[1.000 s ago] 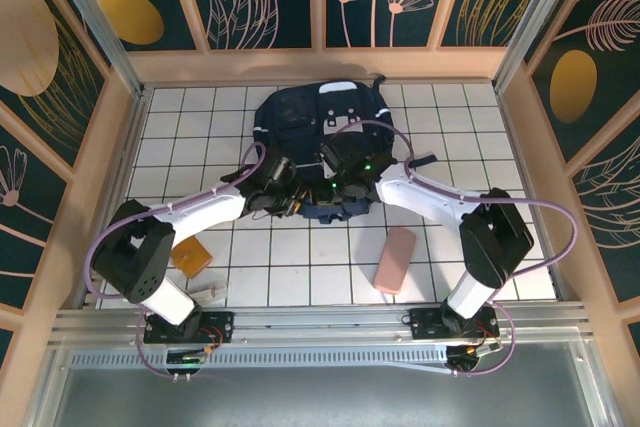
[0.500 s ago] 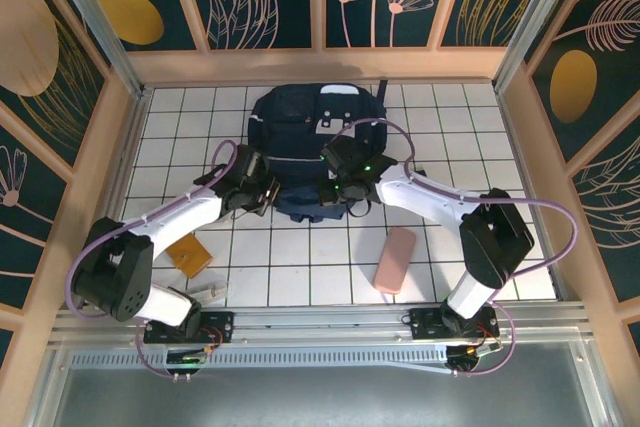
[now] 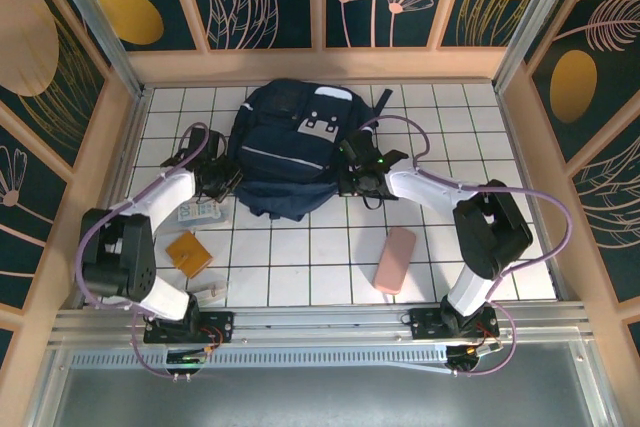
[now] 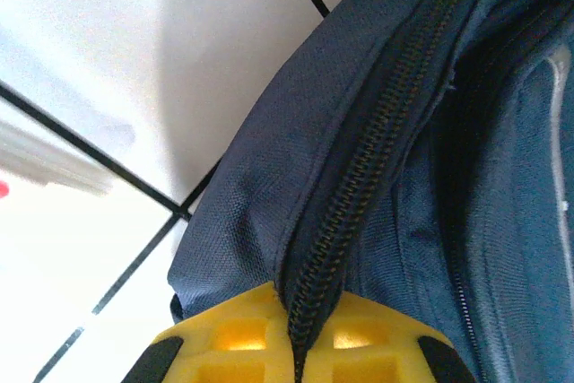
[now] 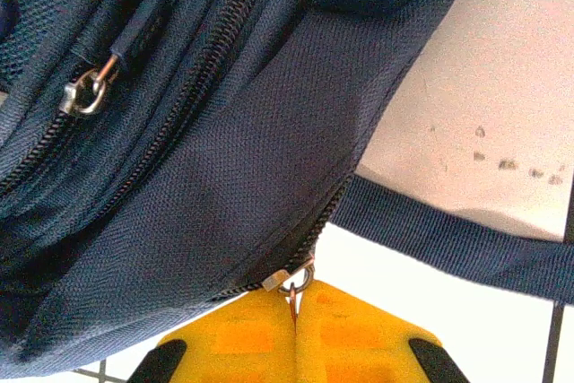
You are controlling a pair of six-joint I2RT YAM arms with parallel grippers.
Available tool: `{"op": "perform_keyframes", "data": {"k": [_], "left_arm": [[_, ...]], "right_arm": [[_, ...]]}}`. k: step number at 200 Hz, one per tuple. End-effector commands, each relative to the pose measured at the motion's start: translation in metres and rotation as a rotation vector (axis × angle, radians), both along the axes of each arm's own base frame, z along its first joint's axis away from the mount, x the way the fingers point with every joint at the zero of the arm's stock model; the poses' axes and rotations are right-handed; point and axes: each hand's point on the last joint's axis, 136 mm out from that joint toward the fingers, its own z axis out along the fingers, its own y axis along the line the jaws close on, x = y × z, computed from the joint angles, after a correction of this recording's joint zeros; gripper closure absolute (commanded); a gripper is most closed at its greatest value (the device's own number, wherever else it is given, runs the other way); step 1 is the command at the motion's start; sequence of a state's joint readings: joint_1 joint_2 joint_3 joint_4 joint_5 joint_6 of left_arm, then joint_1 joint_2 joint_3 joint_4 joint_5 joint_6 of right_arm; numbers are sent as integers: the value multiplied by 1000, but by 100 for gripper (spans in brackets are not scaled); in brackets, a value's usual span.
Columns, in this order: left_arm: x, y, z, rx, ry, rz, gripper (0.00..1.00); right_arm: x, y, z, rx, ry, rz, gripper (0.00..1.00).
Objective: Pack the student bag
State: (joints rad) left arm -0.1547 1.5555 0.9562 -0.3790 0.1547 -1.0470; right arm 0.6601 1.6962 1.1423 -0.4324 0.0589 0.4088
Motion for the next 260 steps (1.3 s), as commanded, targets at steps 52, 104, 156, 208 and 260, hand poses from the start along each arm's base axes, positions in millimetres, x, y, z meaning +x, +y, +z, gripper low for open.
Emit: {"op": "perform_keyframes", "data": {"k": [52, 104, 156, 208, 260], "left_arm": [[31, 12, 43, 103, -86, -183, 47], [-34, -72, 44, -61, 10, -120, 44], [-49, -63, 18, -34, 61, 54, 41], [-49, -49, -11, 41, 111, 126, 54], [-40, -40, -1, 42, 17, 132, 100]], "right_arm": [[21, 17, 24, 42, -120, 120, 100], [-6, 92, 43, 162, -116, 285, 100], [-18, 115, 44, 214, -97, 324, 100], [-27, 122, 47, 214, -126, 367, 100], [1, 65, 10, -26, -147, 232, 100]]}}
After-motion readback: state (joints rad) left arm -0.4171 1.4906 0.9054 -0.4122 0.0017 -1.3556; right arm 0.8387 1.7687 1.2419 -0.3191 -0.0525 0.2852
